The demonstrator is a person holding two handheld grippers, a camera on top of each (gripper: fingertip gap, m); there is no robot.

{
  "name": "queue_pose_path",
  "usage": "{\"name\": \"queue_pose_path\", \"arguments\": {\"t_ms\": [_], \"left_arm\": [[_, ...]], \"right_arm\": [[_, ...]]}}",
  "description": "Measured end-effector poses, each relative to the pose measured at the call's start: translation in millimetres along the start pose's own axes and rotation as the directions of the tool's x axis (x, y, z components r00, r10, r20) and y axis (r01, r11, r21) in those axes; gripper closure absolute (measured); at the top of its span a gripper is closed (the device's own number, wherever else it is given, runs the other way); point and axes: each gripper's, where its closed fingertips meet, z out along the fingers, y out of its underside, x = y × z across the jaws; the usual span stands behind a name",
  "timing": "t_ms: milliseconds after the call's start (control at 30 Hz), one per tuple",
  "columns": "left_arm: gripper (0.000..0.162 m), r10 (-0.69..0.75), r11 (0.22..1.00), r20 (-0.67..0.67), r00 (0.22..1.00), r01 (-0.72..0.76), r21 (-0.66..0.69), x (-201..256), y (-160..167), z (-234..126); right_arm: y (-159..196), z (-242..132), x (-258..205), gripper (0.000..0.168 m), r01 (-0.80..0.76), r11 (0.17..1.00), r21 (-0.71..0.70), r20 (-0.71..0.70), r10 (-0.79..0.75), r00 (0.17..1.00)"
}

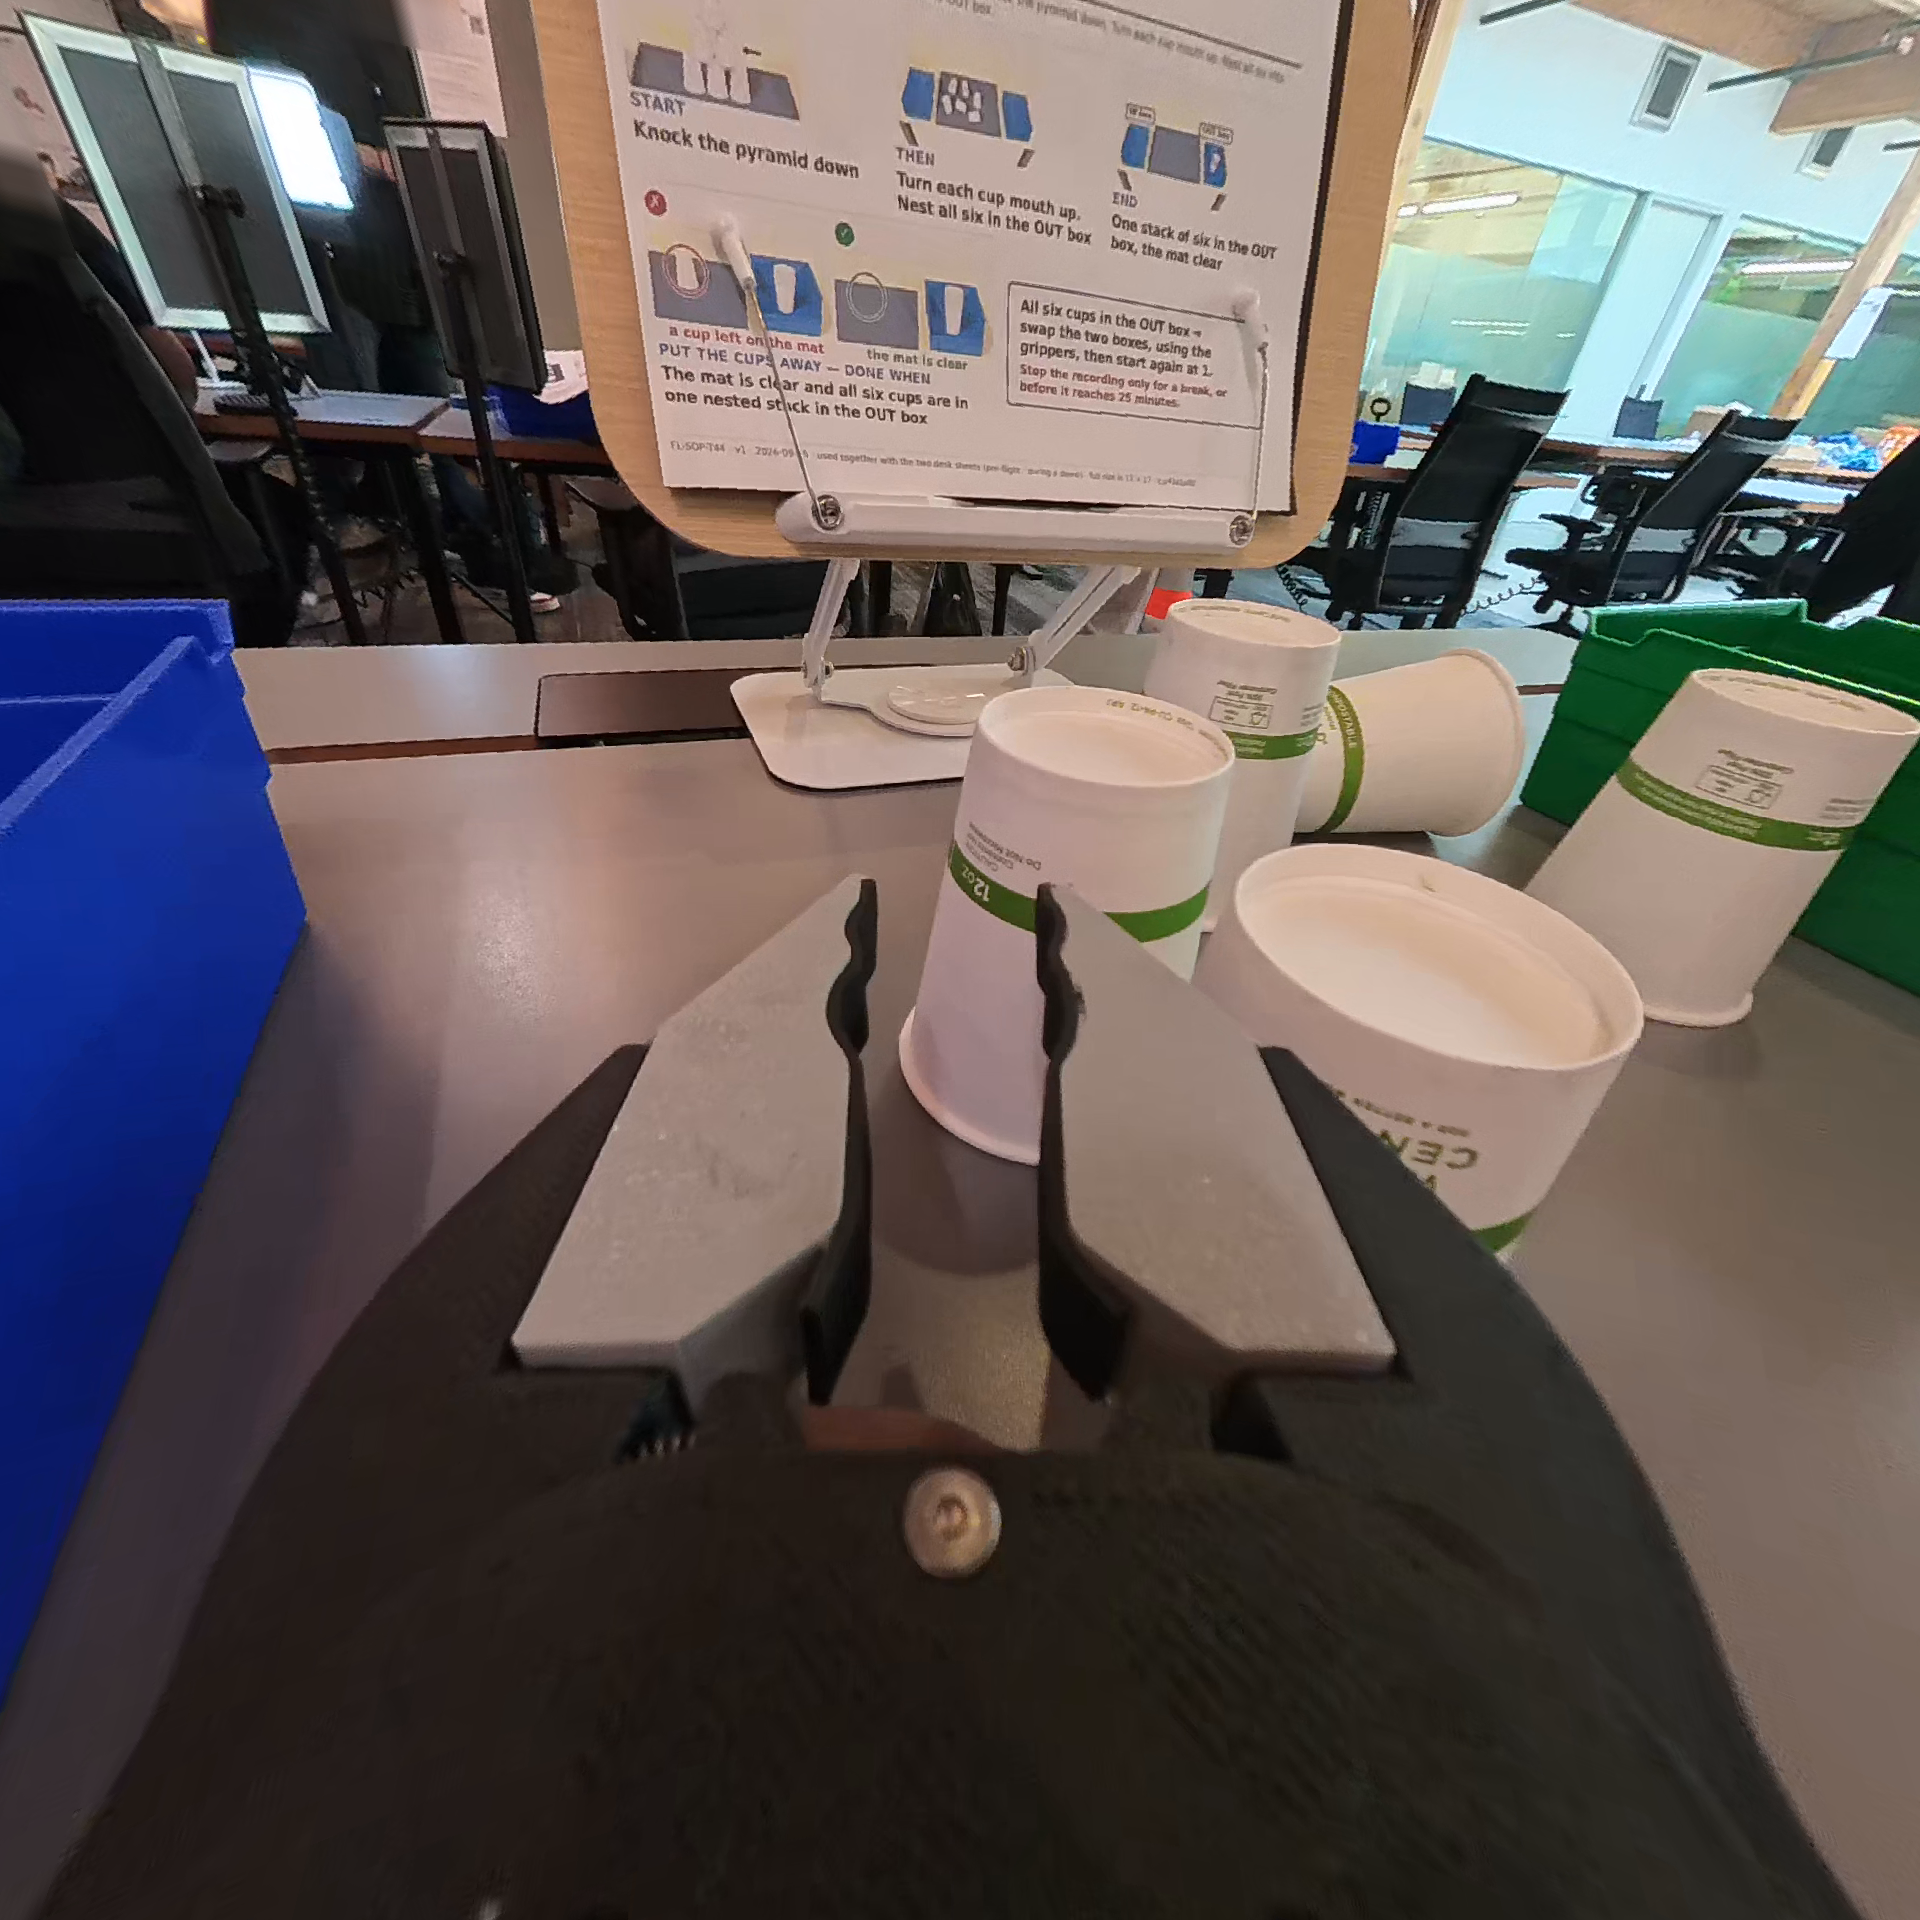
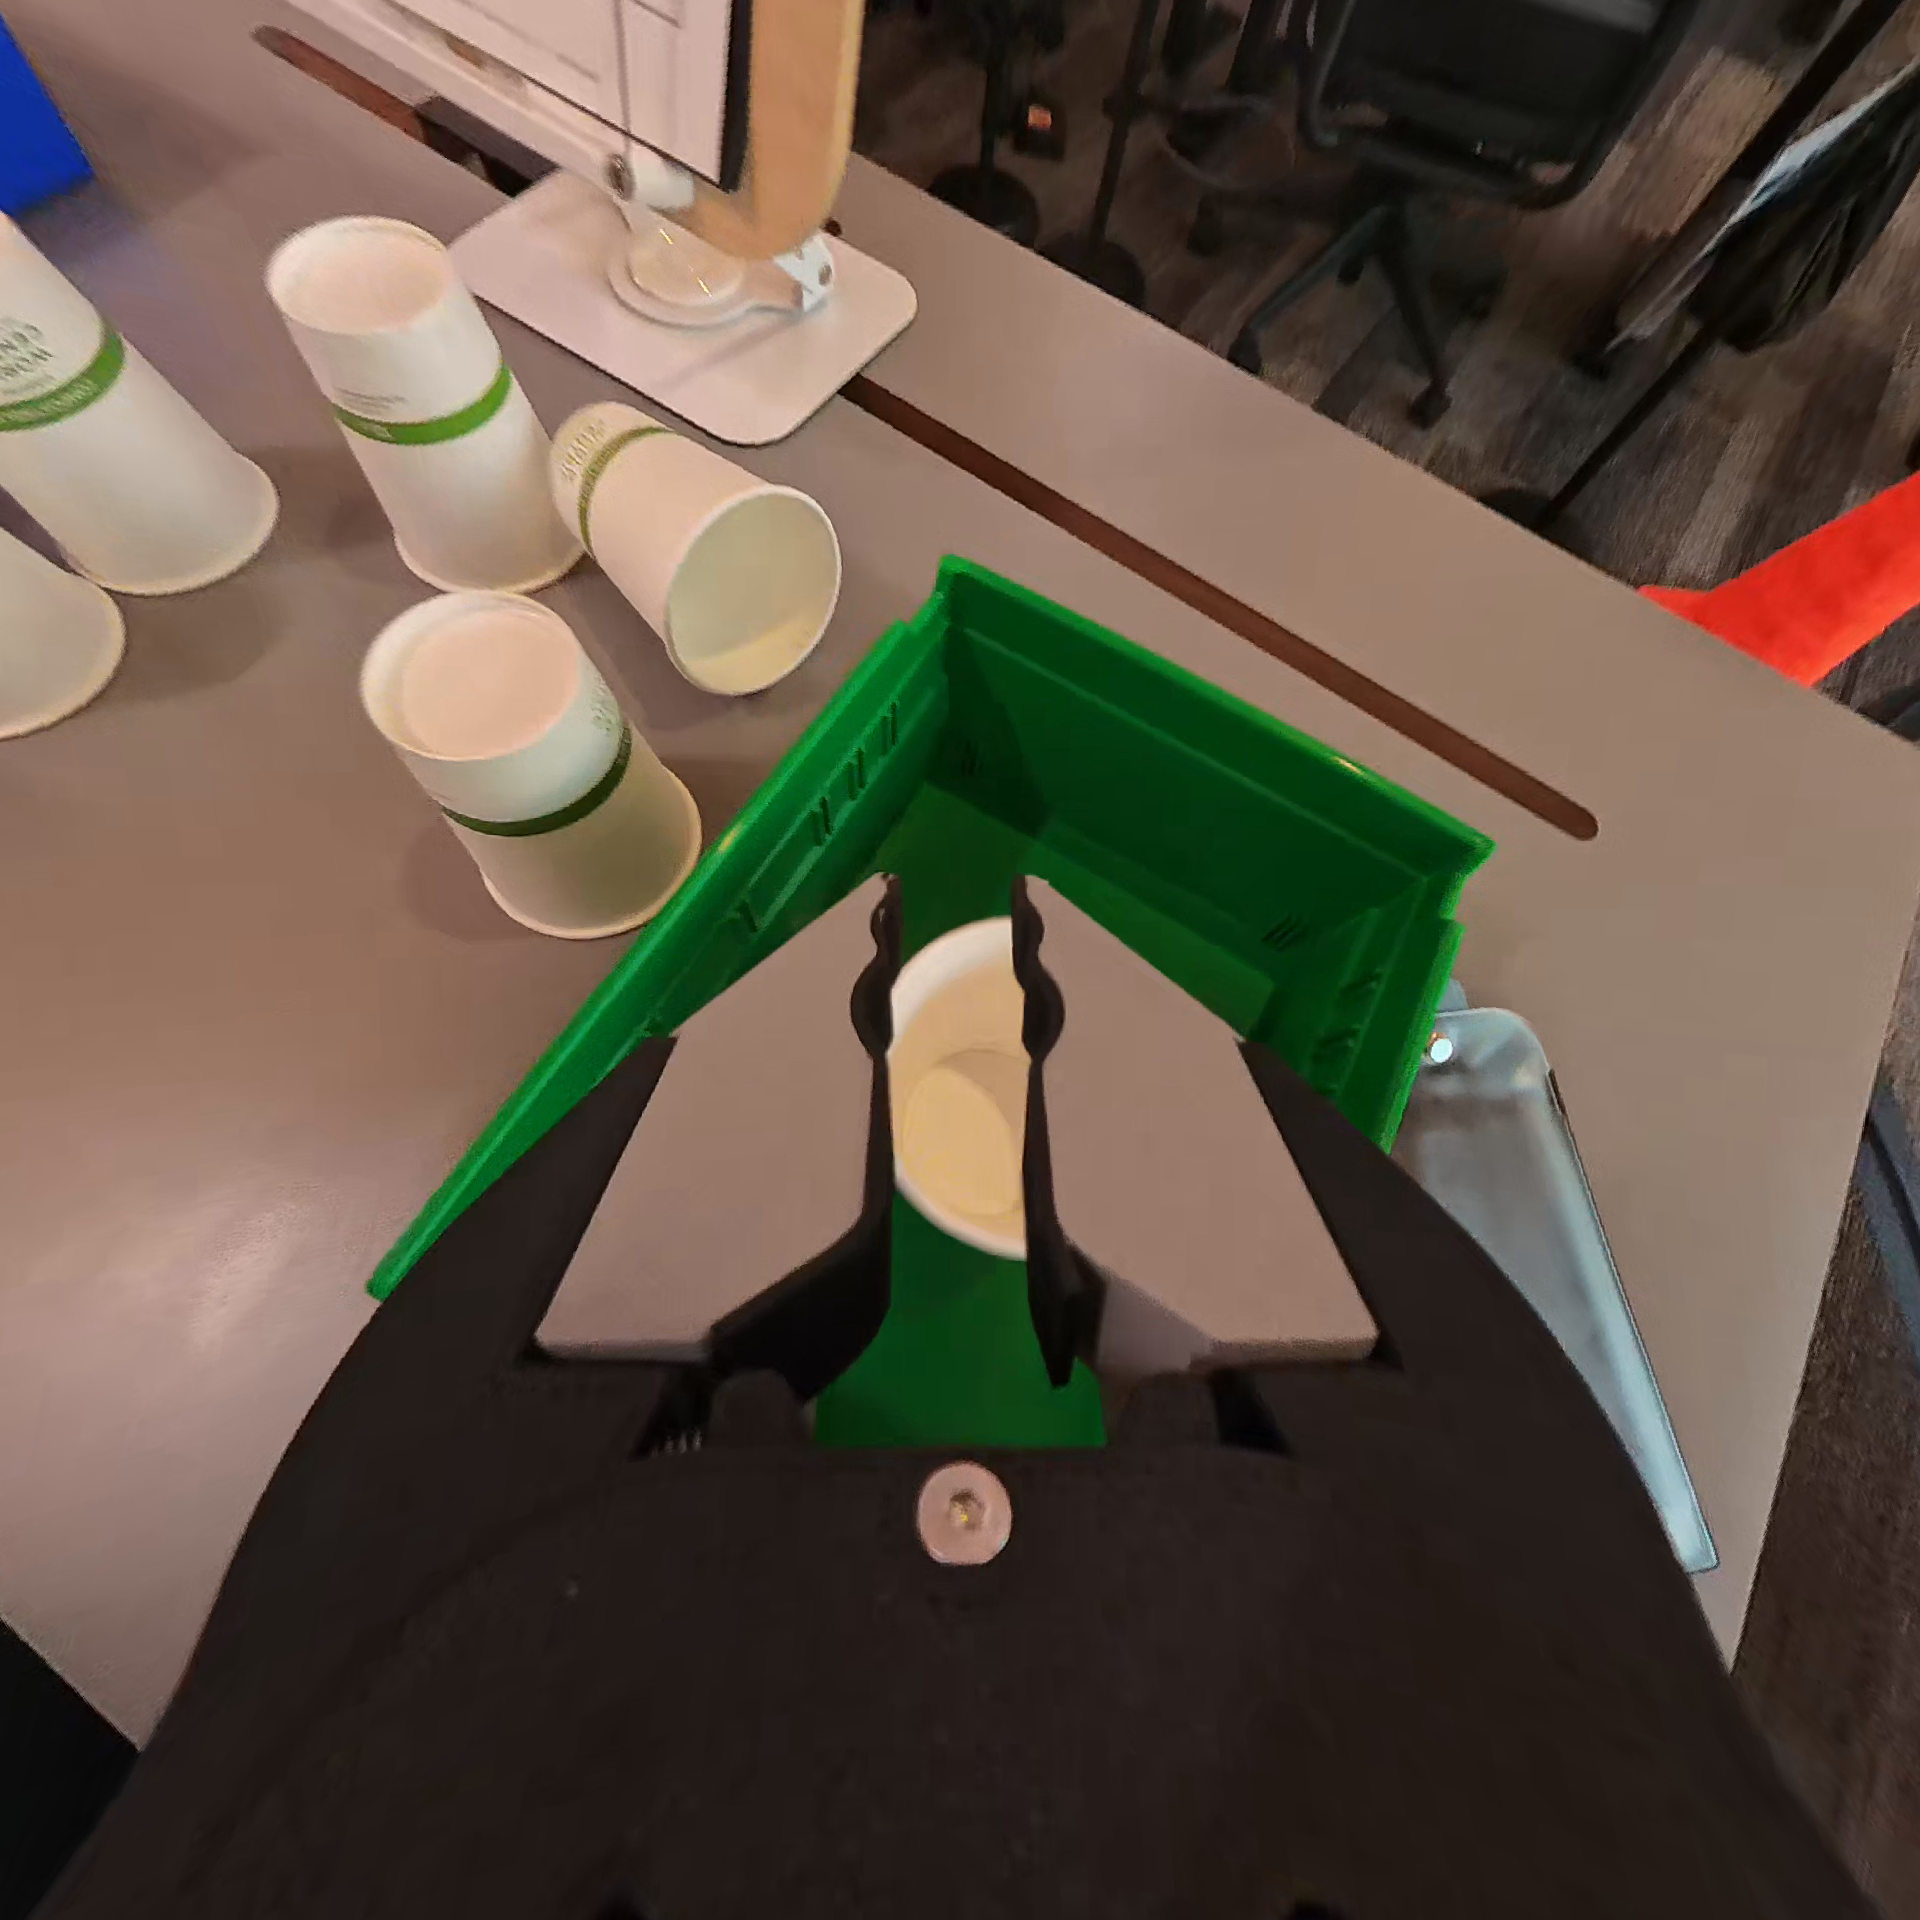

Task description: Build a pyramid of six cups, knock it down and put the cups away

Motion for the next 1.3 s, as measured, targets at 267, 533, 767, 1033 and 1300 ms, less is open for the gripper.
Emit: {"name": "queue_pose_path", "arguments": {"t_ms": [267, 533, 767, 1033, 1300], "left_arm": [[0.126, -0.077, 0.997, 0.020, 0.997, 0.078, -0.028, -9.1, 3.9, -15.2], [0.123, 0.128, 0.991, -0.211, 0.969, -0.135, -0.021, 60.2, -27.3, -54.6], [0.162, 0.330, 0.877, -0.264, 0.906, -0.398, -0.269, 94.3, 2.5, -27.2], [0.162, 0.216, 0.937, -0.260, 0.941, -0.275, -0.216, 108.9, -28.5, -34.1], [0.162, 0.111, 0.994, -0.470, 0.876, -0.090, 0.067, 203.9, -82.7, -93.5]], "right_arm": [[-23.6, -64.1, -128.0, 0.147, -0.095, 0.962, 0.255, 0.458, -0.033, 0.888], [25.3, -106.6, -192.9, 0.143, -0.023, 0.941, 0.337, 0.575, -0.186, 0.797], [47.8, -100.3, -197.0, 0.141, -0.029, 0.956, 0.292, 0.595, -0.158, 0.788], [62.7, -97.2, -223.2, 0.140, -0.124, 0.952, 0.281, 0.683, -0.107, 0.722], [64.0, -72.8, -289.7, 0.123, -0.154, 0.950, 0.271, 0.733, -0.100, 0.673]]}}
